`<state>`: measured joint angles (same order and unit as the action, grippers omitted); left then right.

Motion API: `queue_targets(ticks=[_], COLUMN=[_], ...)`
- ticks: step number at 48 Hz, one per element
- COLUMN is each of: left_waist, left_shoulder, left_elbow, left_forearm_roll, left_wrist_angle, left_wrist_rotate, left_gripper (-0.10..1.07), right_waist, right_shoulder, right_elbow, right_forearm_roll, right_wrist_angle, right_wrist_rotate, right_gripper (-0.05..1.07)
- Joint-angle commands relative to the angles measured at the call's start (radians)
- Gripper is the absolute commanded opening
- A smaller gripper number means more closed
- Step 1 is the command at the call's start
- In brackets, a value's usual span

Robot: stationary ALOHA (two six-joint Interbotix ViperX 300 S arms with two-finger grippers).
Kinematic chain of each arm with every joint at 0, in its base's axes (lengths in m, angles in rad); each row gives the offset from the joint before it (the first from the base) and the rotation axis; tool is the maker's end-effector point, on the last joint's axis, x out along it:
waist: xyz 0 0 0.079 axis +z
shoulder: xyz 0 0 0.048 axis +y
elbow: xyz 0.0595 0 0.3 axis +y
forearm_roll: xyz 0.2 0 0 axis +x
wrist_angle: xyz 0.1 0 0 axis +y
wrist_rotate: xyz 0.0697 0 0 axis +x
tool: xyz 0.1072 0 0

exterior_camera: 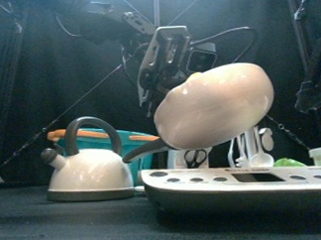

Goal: Place pan on stove

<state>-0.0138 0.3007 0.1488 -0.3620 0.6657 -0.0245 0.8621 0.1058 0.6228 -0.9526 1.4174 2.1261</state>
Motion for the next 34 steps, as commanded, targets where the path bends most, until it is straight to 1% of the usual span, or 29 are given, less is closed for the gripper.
queue_targets(ticks=[1,10,25,34], left_waist=[0.008,0.008,0.020,0.032], left_shoulder=[-0.005,0.003,0.005,0.002], left_elbow=[-0.038,-0.040,-0.040,-0.040], left_forearm_roll=[0.002,0.018,0.040,0.049], left_wrist_angle=[0.003,0.008,0.005,0.002], left_wrist_rotate=[0.000,0.000,-0.002,0.000], left_gripper=[0.42,0.45,0.58,0.59], right_waist=[0.002,0.002,0.002,0.002], right_shoulder=[-0.026,-0.025,-0.020,-0.020], right_elbow=[-0.006,-0.006,-0.006,-0.006], right_forearm_roll=[-0.002,0.000,-0.002,-0.002], right_wrist_angle=[0.008,0.008,0.008,0.008], right_wrist_rotate=[0.002,0.003,0.005,0.005], right_gripper=[0.83,0.83,0.83,0.83])
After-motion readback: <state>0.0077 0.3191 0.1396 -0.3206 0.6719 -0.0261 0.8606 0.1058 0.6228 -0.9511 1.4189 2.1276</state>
